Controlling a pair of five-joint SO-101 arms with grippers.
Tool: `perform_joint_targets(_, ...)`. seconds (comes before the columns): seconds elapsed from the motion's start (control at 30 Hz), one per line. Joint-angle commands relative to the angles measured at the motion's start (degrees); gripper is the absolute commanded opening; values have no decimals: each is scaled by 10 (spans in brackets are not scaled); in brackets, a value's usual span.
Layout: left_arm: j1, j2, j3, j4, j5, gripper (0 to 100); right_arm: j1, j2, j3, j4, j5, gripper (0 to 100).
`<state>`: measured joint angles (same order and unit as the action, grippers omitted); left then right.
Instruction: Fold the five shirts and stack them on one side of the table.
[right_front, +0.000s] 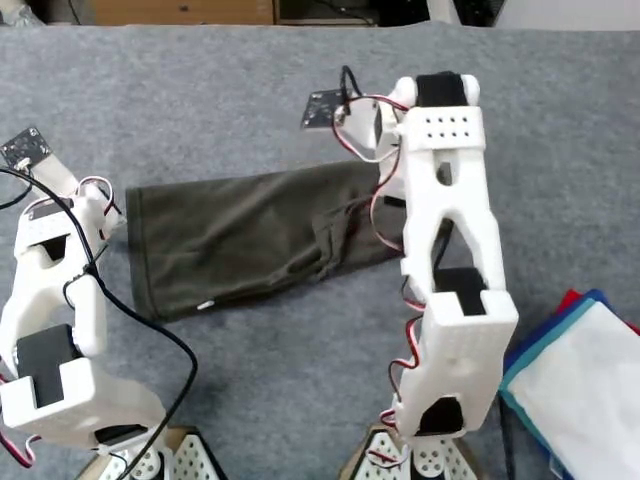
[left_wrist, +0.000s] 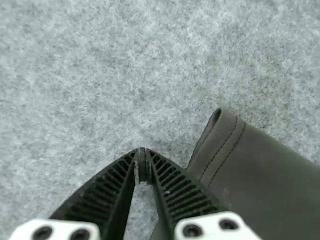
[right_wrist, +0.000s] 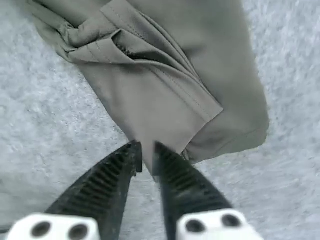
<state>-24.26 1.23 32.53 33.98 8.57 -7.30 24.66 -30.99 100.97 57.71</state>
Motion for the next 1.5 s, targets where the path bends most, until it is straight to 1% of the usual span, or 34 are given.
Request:
perform_joint_targets(0.0,6,-4,-22,4,-4,25,-4,-3,-3,-3,-53,5)
perform_joint_targets(0.07,6,-4,-22,4,-4,25,-22,-3,3,-16,-101,5)
perform_joint_targets(0.17,6,-4,-22,4,-4,25,-70,0,10,-19,-172,5)
perform_joint_targets(0.27,6,-4,-22,4,-4,25,-114,-2,55,-27,-200,5)
perform_joint_targets(0.37,6,-4,-22,4,-4,25,-127,-4,109,-56,-222,5)
perform_joint_targets(0.5,6,-4,-22,4,-4,25,-111,-28,170,-73,-225,5)
perform_joint_targets(0.63,6,-4,-22,4,-4,25,-105,-103,261,-115,-217,5)
perform_joint_targets(0.77,6,-4,-22,4,-4,25,-113,-151,377,-219,-208,6)
perform_joint_targets(0.87,6,-4,-22,4,-4,25,-113,-143,408,-280,-215,7)
perform_joint_targets(1.0,6,-4,-22,4,-4,25,-111,-85,371,-299,-225,7)
perform_joint_targets(1.13,6,-4,-22,4,-4,25,-104,1,280,-298,-225,7)
perform_joint_targets(1.3,6,-4,-22,4,-4,25,-119,80,156,-223,-223,6)
perform_joint_targets(1.47,6,-4,-22,4,-4,25,-131,102,138,-211,-221,6)
